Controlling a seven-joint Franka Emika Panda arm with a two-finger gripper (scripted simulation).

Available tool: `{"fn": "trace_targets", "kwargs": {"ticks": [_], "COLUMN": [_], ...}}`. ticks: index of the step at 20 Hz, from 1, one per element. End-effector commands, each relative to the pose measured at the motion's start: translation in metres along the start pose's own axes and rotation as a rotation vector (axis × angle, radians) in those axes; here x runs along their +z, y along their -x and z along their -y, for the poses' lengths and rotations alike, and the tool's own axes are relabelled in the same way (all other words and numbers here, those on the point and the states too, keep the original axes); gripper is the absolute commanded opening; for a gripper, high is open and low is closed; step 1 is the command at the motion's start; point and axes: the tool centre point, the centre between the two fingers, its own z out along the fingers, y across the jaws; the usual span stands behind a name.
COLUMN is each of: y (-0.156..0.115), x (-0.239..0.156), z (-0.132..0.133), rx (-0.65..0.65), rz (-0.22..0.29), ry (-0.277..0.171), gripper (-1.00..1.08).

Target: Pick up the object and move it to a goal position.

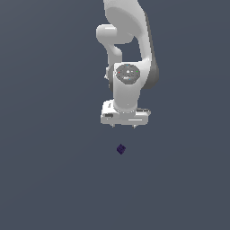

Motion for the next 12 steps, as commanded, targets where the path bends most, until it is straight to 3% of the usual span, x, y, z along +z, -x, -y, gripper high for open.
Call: {"fn": "trace_targets", "kwargs": {"ticks": [1, 12], "y": [-0.005, -0.037], "x": [0.004, 0.032], "z": [0.0, -0.003], "rx": [0.051, 0.355], "rz": [-0.002, -0.019], "ry": [-0.001, -0.005], "gripper": [1.0, 1.0]}}
